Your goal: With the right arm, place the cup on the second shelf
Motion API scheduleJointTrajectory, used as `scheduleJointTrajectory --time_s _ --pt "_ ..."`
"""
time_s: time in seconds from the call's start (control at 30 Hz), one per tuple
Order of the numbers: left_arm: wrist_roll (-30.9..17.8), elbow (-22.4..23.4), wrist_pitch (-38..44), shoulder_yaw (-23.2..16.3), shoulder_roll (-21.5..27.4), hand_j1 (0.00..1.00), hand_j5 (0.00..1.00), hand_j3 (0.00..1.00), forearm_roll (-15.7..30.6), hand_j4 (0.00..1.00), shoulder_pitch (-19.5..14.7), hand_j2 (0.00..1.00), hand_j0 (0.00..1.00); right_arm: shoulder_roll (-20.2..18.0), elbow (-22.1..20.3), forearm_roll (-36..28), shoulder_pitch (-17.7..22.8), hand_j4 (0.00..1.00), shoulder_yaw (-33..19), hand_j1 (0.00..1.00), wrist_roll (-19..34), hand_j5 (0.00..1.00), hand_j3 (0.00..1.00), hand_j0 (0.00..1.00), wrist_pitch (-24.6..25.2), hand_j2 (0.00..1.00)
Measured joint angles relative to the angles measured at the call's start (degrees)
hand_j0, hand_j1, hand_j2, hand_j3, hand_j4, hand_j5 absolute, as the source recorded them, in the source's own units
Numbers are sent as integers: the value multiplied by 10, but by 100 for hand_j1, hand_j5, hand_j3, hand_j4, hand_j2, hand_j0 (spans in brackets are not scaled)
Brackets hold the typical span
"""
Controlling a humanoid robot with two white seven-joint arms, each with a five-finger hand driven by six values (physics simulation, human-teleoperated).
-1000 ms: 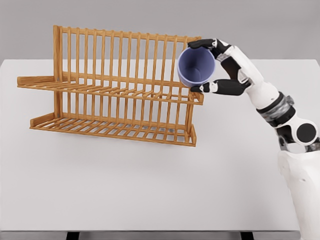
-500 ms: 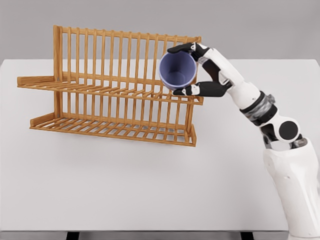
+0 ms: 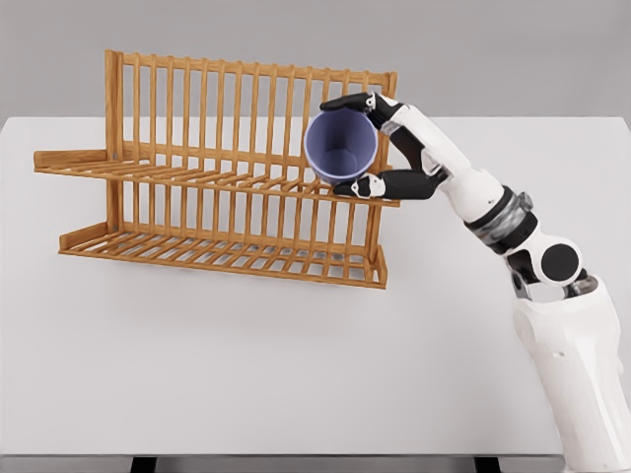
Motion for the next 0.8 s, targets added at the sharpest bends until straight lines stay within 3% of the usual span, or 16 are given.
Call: scheduleJointTrajectory --time_s 0.2,0.8 --pt "0 0 0 0 0 100 100 100 0 100 0 100 100 0 -3 1 1 100 0 100 0 100 100 100 -2 100" --pt "0 0 0 0 0 100 100 100 0 100 0 100 100 -14 -35 -14 19 100 -23 100 0 100 100 100 1 100"
